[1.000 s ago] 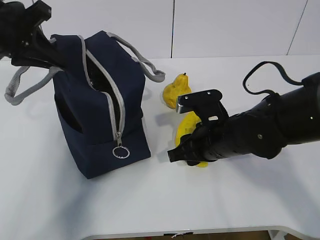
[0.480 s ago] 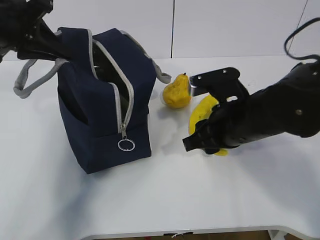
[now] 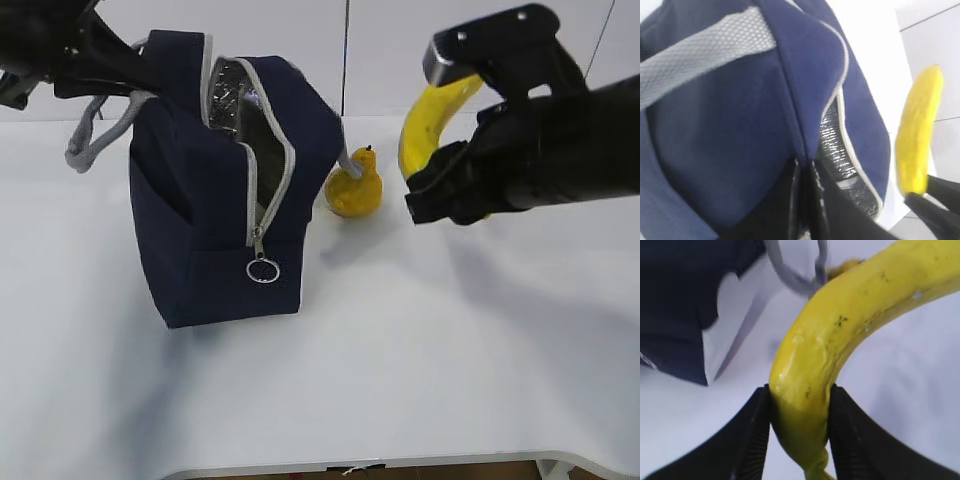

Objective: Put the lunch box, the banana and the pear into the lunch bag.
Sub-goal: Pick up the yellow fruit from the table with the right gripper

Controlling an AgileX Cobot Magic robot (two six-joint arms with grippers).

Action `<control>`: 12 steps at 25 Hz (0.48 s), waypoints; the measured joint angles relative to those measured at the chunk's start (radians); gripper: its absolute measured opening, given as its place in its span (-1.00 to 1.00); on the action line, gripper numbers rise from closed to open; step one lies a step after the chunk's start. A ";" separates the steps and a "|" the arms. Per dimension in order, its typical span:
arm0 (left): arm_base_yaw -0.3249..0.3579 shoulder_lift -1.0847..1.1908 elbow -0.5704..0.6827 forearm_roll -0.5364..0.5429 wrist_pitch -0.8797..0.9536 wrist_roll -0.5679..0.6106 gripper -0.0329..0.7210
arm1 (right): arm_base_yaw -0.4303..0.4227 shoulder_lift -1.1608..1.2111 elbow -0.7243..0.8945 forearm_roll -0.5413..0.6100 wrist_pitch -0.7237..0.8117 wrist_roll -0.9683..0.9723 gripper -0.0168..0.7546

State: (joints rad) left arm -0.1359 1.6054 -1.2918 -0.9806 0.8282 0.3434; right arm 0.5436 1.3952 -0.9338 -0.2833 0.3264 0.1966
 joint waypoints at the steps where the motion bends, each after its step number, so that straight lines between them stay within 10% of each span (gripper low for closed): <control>1: 0.000 0.000 0.000 -0.009 -0.002 0.008 -0.95 | 0.000 -0.007 -0.011 -0.002 0.000 0.000 -0.17; 12: 0.000 0.000 0.000 -0.026 -0.003 0.036 -0.95 | 0.054 -0.019 -0.121 0.011 -0.084 -0.001 -0.17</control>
State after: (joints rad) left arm -0.1359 1.6054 -1.2918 -1.0066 0.8255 0.3799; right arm 0.5971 1.3760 -1.0546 -0.2719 0.2426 0.1957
